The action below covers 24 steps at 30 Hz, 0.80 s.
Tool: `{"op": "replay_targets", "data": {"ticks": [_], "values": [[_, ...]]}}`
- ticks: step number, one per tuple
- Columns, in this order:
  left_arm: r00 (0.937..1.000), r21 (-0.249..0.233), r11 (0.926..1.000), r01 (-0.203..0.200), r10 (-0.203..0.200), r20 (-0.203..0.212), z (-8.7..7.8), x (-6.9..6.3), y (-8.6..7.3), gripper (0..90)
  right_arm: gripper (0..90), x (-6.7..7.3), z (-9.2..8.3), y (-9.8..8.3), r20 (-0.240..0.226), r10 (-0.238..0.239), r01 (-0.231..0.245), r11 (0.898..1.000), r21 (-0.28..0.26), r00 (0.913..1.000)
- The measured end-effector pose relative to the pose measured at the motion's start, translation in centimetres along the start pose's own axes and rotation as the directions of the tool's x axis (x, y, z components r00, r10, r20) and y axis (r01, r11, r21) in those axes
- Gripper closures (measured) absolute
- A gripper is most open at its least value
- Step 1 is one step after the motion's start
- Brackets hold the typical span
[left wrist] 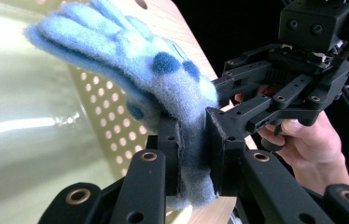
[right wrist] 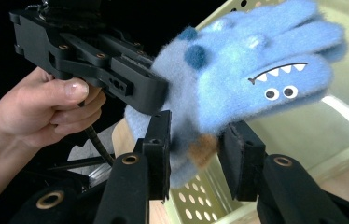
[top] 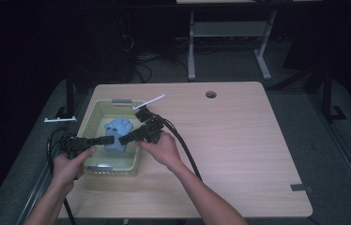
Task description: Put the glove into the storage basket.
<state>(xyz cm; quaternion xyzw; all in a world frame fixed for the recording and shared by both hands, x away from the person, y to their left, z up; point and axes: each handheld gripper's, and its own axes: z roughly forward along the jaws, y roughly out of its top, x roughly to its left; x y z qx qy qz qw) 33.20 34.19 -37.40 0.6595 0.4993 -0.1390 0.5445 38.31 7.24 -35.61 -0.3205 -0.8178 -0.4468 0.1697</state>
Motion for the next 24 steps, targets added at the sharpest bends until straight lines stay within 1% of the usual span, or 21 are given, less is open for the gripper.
{"op": "replay_targets", "data": {"ticks": [3, 4, 6, 7, 9, 10, 11, 12, 13, 14, 15, 16, 17, 18, 19, 20, 21, 22, 23, 24], "values": [[1.0, -0.005, 1.0, 0.008, -0.008, -0.003, -0.2, 0.4, -0.1, 76.7, 64.7, -0.1, 0.2, 0.0, 0.003, 0.0, 0.0, 1.0, 0.008, 1.0], [0.9998, -0.006, 0.9998, 0.017, -0.017, -0.013, -0.3, 0.7, -0.1, 76.8, 64.5, -0.2, 0.4, 0.0, 0.012, 0.012, -0.012, 1.0, 0.023, 0.9999], [0.9996, -0.003, 0.9998, 0.018, -0.018, -0.02, -0.4, 0.9, -0.2, 76.9, 64.2, -0.4, 0.5, -0.1, 0.017, 0.01, -0.01, 1.0, 0.024, 0.9998], [0.999, 0.003, 0.9998, 0.021, -0.021, -0.04, -0.4, 1.2, -0.2, 77.1, 63.9, -0.4, 0.5, -0.1, 0.019, 0.012, -0.013, 1.0, 0.028, 0.9998], [0.9977, 0.015, 0.9994, 0.03, -0.029, -0.062, -0.3, 1.6, -0.3, 77.3, 63.8, -0.5, 0.5, -0.2, 0.025, 0.009, -0.01, 0.999, 0.032, 0.9996], [0.9969, 0.028, 0.9994, 0.022, -0.019, -0.077, -0.3, 1.7, -0.4, 77.4, 63.7, -0.6, 0.4, -0.3, 0.022, 0.014, -0.015, 0.999, 0.029, 0.9997], [0.9969, 0.028, 0.9994, 0.022, -0.019, -0.077, -0.3, 1.7, -0.4, 77.4, 63.7, -0.6, 0.4, -0.3, 0.022, 0.014, -0.015, 0.999, 0.029, 0.9997], [0.9937, 0.053, 0.9986, 0.007, -0.001, -0.112, 0.0, 1.9, -0.4, 77.5, 63.4, -0.6, 0.4, -0.4, 0.025, 0.013, -0.014, 0.999, 0.033, 0.9996], [0.992, 0.065, 0.9979, 0.001, 0.007, -0.126, 0.1, 1.9, -0.5, 77.5, 63.2, -0.7, 0.4, -0.4, 0.024, 0.013, -0.014, 0.999, 0.035, 0.9996], [0.992, 0.065, 0.9979, 0.001, 0.007, -0.126, 0.1, 1.9, -0.5, 77.5, 63.2, -0.7, 0.4, -0.4, 0.024, 0.013, -0.014, 0.999, 0.035, 0.9996], [0.9891, 0.076, 0.9971, 0.004, 0.007, -0.147, 0.3, 2.0, -0.5, 77.5, 62.8, -0.7, 0.4, -0.6, 0.026, 0.014, -0.015, 0.999, 0.039, 0.9996], [0.9877, 0.083, 0.9966, 0.005, 0.008, -0.156, 0.4, 2.1, -0.5, 77.5, 62.7, -0.7, 0.3, -0.6, 0.025, 0.015, -0.016, 0.999, 0.04, 0.9996], [0.9863, 0.085, 0.9963, 0.009, 0.005, -0.165, 0.5, 2.1, -0.4, 77.6, 62.6, -0.7, 0.3, -0.6, 0.021, 0.016, -0.017, 0.999, 0.042, 0.9997], [0.9863, 0.085, 0.9963, 0.009, 0.005, -0.165, 0.5, 2.1, -0.4, 77.6, 62.6, -0.7, 0.3, -0.6, 0.021, 0.016, -0.017, 0.999, 0.042, 0.9997], [0.9834, 0.091, 0.9957, 0.019, -0.002, -0.181, 0.7, 2.3, -0.4, 77.6, 62.5, -0.7, 0.3, -0.8, 0.024, 0.011, -0.012, 0.999, 0.039, 0.9996], [0.9827, 0.095, 0.9952, 0.023, -0.005, -0.185, 0.8, 2.4, -0.4, 77.5, 62.4, -0.7, 0.2, -0.8, 0.022, 0.011, -0.012, 0.999, 0.036, 0.9997], [0.9805, 0.099, 0.9945, 0.036, -0.016, -0.196, 0.9, 2.5, -0.4, 77.6, 62.4, -0.6, 0.1, -0.8, 0.022, 0.017, -0.018, 0.999, 0.037, 0.9996], [0.9805, 0.099, 0.9945, 0.036, -0.016, -0.196, 0.9, 2.5, -0.4, 77.5, 62.4, -0.6, 0.1, -0.8, 0.022, 0.017, -0.018, 0.999, 0.037, 0.9996], [0.9757, 0.115, 0.9927, 0.036, -0.01, -0.219, 1.0, 2.7, -0.4, 77.5, 62.3, -0.7, -0.1, -0.9, 0.025, 0.012, -0.013, 0.999, 0.038, 0.9996], [0.974, 0.117, 0.9922, 0.043, -0.015, -0.226, 1.1, 2.8, -0.4, 77.5, 62.2, -0.7, -0.1, -0.9, 0.025, 0.014, -0.015, 0.999, 0.032, 0.9996]]}}
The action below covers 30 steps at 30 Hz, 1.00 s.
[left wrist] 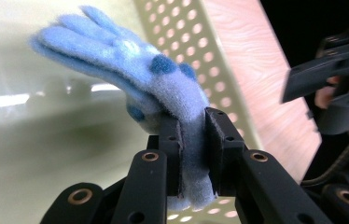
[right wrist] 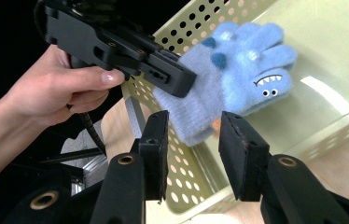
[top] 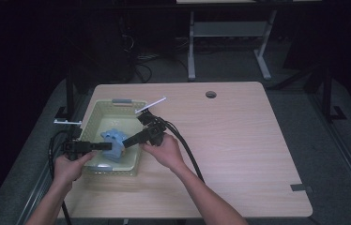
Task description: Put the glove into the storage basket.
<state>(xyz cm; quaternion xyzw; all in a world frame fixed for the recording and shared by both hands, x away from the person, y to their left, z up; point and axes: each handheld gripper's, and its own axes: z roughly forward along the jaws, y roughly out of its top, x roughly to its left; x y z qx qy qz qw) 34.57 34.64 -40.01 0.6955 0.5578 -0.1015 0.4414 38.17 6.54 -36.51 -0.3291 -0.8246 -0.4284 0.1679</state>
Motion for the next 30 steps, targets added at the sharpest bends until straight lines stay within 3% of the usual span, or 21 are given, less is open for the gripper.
{"op": "replay_targets", "data": {"ticks": [8, 14, 15, 18, 20, 22, 23, 24, 26, 27, 30], "values": [[0.9985, 0.04, 0.999, 0.016, -0.014, -0.052, 0.5, 0.6, 0.1, 77.4, 61.9, -0.4, 0.5, 0.1, 0.01, 0.006, -0.006, 1.0, 0.002, 0.9999], [0.9935, 0.098, 0.9944, 0.04, -0.029, -0.11, 1.2, 1.1, 0.3, 76.6, 61.3, -0.5, 1.3, 0.1, 0.007, 0.013, -0.013, 1.0, 0.008, 0.9999], [0.9889, 0.103, 0.9932, 0.055, -0.04, -0.143, 1.4, 1.2, 0.3, 76.4, 61.3, -0.5, 1.3, 0.1, 0.005, 0.009, -0.009, 1.0, 0.011, 0.9999], [0.9851, 0.139, 0.9885, 0.059, -0.035, -0.168, 1.6, 1.2, 0.5, 75.8, 61.3, -0.6, 1.5, 0.2, 0.007, 0.007, -0.007, 1.0, 0.011, 1.0], [0.9742, 0.184, 0.9807, 0.065, -0.023, -0.224, 1.9, 1.2, 0.7, 73.1, 60.9, -0.6, 1.6, 0.1, 0.009, 0.009, -0.009, 1.0, 0.017, 0.9999], [0.9715, 0.196, 0.9782, 0.069, -0.021, -0.236, 2.1, 1.1, 0.7, 70.2, 60.7, -0.6, 1.5, 0.1, 0.012, 0.005, -0.006, 1.0, 0.017, 0.9999], [0.9637, 0.218, 0.9742, 0.06, 0.001, -0.267, 2.3, 1.0, 0.8, 67.7, 60.7, -0.5, 1.5, 0.1, 0.013, 0.005, -0.006, 1.0, 0.018, 0.9999], [0.9602, 0.223, 0.9727, 0.062, 0.002, -0.279, 2.4, 1.0, 0.8, 65.5, 60.6, -0.5, 1.4, 0.1, 0.009, 0.008, -0.008, 1.0, 0.016, 0.9999], [0.9592, 0.243, 0.967, 0.076, -0.004, -0.283, 2.5, 1.0, 0.8, 60.5, 60.6, -0.5, 1.3, 0.1, 0.01, 0.006, -0.007, 1.0, 0.008, 0.9999], [0.9553, 0.265, 0.9616, 0.071, 0.011, -0.296, 2.5, 1.1, 0.9, 57.6, 60.5, -0.5, 1.2, 0.1, 0.015, 0.004, -0.004, 1.0, 0.014, 0.9999], [0.9516, 0.279, 0.957, 0.081, 0.009, -0.307, 2.4, 1.3, 0.9, 54.9, 60.1, -0.4, 1.1, 0.0, 0.021, 0.003, -0.003, 1.0, 0.018, 0.9998]]}}
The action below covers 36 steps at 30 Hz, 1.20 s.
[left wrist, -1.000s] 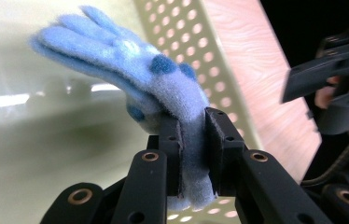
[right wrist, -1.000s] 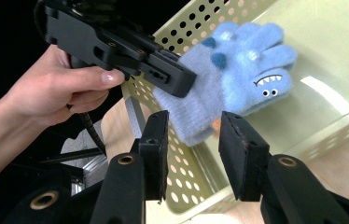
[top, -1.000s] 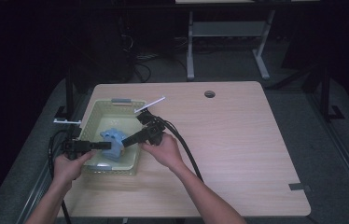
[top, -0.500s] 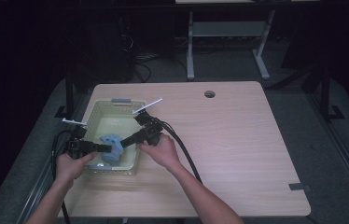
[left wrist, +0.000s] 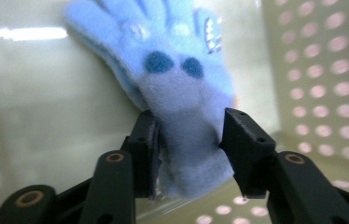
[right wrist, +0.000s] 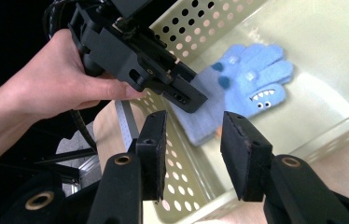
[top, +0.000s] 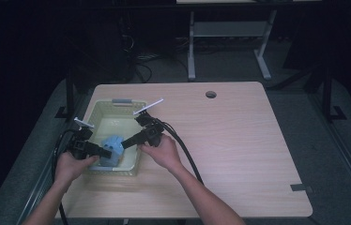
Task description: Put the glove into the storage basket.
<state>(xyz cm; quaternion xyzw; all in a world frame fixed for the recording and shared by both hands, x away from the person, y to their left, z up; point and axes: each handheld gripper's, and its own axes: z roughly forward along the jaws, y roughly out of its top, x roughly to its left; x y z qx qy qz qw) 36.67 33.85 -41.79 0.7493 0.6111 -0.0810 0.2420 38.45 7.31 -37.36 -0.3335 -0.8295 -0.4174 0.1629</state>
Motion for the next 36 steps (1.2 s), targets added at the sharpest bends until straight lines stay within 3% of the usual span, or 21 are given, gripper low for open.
{"op": "replay_targets", "data": {"ticks": [7, 11, 15, 20, 23, 26, 33, 36], "values": [[0.9996, -0.045, 0.999, 0.006, -0.007, -0.027, -1.7, 0.5, 0.3, 54.1, 59.5, -0.2, -0.6, -0.4, 0.006, 0.0, 0.0, 1.0, -0.009, 1.0], [0.9987, -0.083, 0.9962, -0.026, 0.022, -0.046, -2.3, 0.0, 0.5, 63.2, 59.3, -0.3, -0.9, -0.5, 0.011, 0.002, -0.002, 1.0, -0.016, 0.9999], [0.9946, -0.041, 0.9965, -0.073, 0.07, -0.077, -1.7, -0.8, 0.8, 74.3, 58.9, -0.3, -1.2, -0.6, 0.008, 0.003, -0.003, 1.0, -0.02, 1.0], [0.9881, 0.021, 0.9953, -0.094, 0.096, -0.12, -0.4, -1.4, 1.3, 75.5, 58.8, -0.3, -1.5, -0.7, 0.009, 0.003, -0.003, 1.0, -0.024, 1.0], [0.9862, 0.077, 0.9935, -0.084, 0.094, -0.136, 0.4, -1.3, 1.6, 73.9, 58.8, -0.4, -1.6, -0.8, 0.009, 0.002, -0.002, 1.0, -0.029, 1.0], [0.9817, 0.097, 0.9915, -0.086, 0.101, -0.161, 0.8, -1.3, 1.8, 72.6, 58.4, -0.5, -1.8, -0.9, 0.014, 0.004, -0.004, 1.0, -0.025, 0.9999], [0.9862, 0.075, 0.9942, -0.078, 0.088, -0.141, 0.7, -1.2, 1.8, 67.0, 58.0, -0.7, -2.2, -1.1, 0.015, 0.006, -0.006, 1.0, -0.029, 0.9999], [0.9876, 0.029, 0.9958, -0.086, 0.089, -0.129, -0.1, -1.3, 1.7, 64.1, 57.7, -0.7, -2.5, -1.1, 0.021, 0.007, -0.006, 0.999, -0.039, 0.9998]]}}
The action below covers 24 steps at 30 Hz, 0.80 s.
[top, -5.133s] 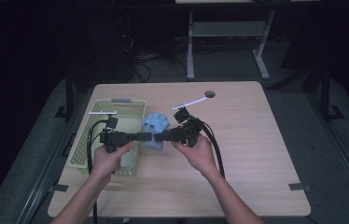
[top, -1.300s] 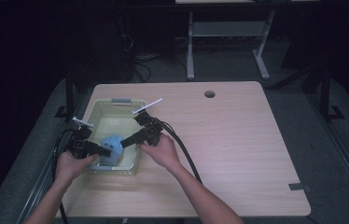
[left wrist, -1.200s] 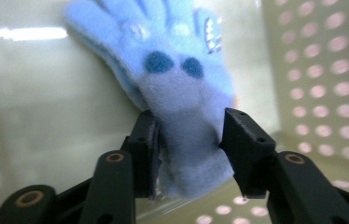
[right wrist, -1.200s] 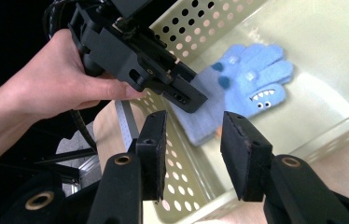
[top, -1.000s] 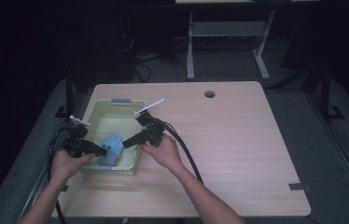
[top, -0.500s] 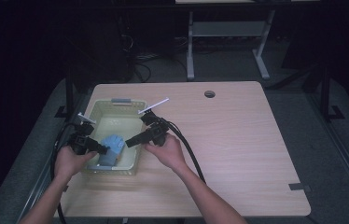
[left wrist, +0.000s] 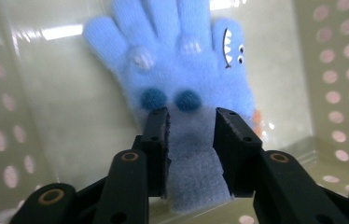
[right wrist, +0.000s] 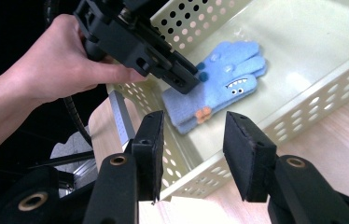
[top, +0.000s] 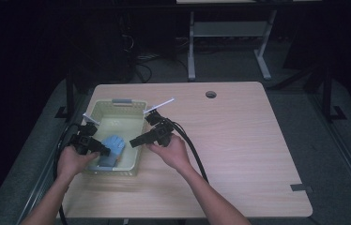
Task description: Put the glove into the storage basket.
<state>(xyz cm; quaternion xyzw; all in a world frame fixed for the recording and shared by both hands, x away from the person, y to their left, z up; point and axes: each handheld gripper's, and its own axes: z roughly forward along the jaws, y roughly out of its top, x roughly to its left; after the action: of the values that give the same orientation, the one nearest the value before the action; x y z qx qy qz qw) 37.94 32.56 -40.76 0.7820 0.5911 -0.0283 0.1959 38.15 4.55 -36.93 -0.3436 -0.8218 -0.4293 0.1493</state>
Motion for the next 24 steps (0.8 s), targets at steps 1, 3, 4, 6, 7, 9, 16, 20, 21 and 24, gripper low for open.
{"op": "replay_targets", "data": {"ticks": [1, 3, 4, 6, 7, 9, 16, 20, 21, 24], "values": [[1.0, 0.0, 1.0, 0.0, 0.0, 0.0, 0.0, 0.0, 0.0, 63.4, 57.7, 0.0, 0.0, 0.0, 0.0, 0.0, 0.0, 1.0, 0.0, 1.0], [0.9998, -0.042, 0.999, -0.017, 0.018, 0.007, -0.5, 0.0, -0.1, 61.1, 56.6, -0.1, -0.4, 0.0, 0.012, -0.004, 0.004, 1.0, 0.001, 0.9999], [0.9998, -0.056, 0.9983, -0.014, 0.015, 0.013, -0.6, -0.1, -0.1, 60.7, 56.3, -0.1, -0.4, -0.1, 0.008, -0.004, 0.004, 1.0, -0.006, 1.0], [0.9998, -0.065, 0.9979, -0.007, 0.008, 0.017, -0.7, -0.1, -0.1, 60.1, 56.0, -0.2, -0.5, -0.1, 0.01, -0.003, 0.003, 1.0, -0.004, 0.9999], [0.9997, -0.072, 0.9973, -0.013, 0.014, 0.019, -0.7, -0.2, -0.1, 59.4, 55.1, -0.4, -0.7, -0.2, 0.011, 0.002, -0.002, 1.0, -0.007, 0.9999], [0.9997, -0.074, 0.9971, -0.015, 0.017, 0.017, -0.7, -0.2, -0.1, 59.2, 54.8, -0.4, -0.9, -0.3, 0.013, 0.009, -0.008, 1.0, -0.005, 0.9999], [0.9997, -0.086, 0.9963, -0.006, 0.008, 0.021, -0.8, -0.3, -0.1, 57.7, 53.9, -0.5, -1.4, -0.6, 0.017, 0.008, -0.008, 1.0, -0.009, 0.9998], [0.9996, -0.1, 0.9949, -0.013, 0.016, 0.022, -0.9, -0.3, -0.1, 55.5, 53.4, -0.6, -1.7, -0.7, 0.034, 0.002, -0.001, 1.0, -0.02, 0.9994], [0.9995, -0.106, 0.9941, -0.021, 0.023, 0.02, -1.0, -0.4, -0.1, 55.5, 53.2, -0.7, -1.8, -0.7, 0.027, 0.003, -0.003, 1.0, -0.024, 0.9996], [0.9987, -0.137, 0.9893, -0.051, 0.051, 0.0, -1.0, -1.1, -0.2, 50.1, 52.2, -0.9, -2.4, -0.9, 0.044, 0.013, -0.013, 1.0, -0.019, 0.9989]]}}
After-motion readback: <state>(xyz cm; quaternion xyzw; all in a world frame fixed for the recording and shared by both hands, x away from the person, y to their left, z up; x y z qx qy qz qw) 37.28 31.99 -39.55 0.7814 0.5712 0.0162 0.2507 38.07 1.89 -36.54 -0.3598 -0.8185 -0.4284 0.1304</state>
